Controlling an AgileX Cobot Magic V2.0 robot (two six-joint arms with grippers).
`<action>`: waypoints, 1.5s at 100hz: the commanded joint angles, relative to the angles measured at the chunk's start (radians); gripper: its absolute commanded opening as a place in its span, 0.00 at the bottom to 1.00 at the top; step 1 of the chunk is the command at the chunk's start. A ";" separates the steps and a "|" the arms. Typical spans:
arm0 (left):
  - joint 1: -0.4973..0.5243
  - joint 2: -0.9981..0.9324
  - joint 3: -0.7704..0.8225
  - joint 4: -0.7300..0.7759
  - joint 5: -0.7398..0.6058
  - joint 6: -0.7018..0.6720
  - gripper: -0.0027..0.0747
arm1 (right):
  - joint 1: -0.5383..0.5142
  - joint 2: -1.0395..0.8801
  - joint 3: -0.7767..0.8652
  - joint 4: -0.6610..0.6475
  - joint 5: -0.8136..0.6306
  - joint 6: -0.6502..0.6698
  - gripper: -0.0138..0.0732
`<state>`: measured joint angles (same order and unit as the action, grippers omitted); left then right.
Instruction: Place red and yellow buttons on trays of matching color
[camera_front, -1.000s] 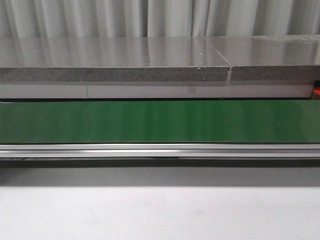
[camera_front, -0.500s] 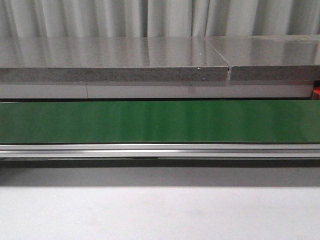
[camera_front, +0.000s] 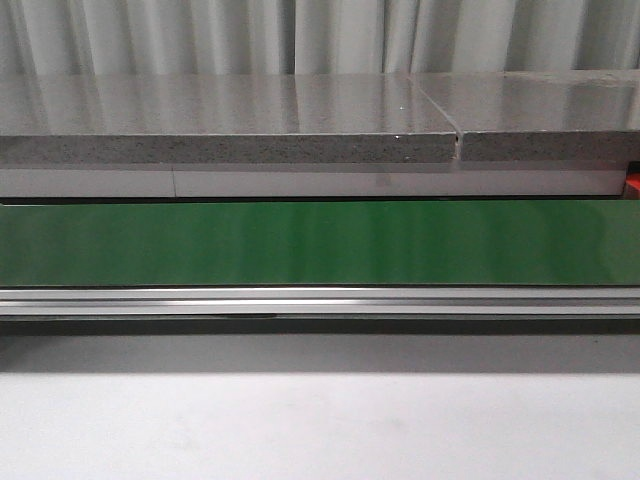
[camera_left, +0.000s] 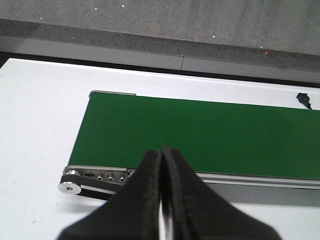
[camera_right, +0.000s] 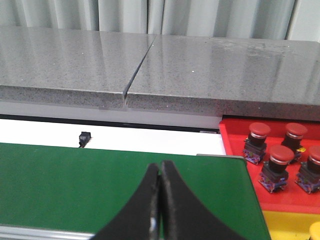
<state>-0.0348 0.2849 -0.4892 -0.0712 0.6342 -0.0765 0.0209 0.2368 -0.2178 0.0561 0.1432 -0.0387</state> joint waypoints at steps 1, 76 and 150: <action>-0.009 0.008 -0.023 -0.010 -0.068 -0.001 0.01 | 0.001 -0.026 0.018 -0.019 -0.105 0.008 0.08; -0.009 0.008 -0.023 -0.010 -0.068 -0.001 0.01 | 0.001 -0.266 0.230 -0.022 -0.159 0.048 0.08; -0.009 0.008 -0.023 -0.010 -0.068 -0.001 0.01 | 0.001 -0.266 0.230 -0.021 -0.159 0.048 0.08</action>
<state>-0.0348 0.2830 -0.4892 -0.0712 0.6342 -0.0765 0.0209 -0.0108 0.0267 0.0491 0.0656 0.0098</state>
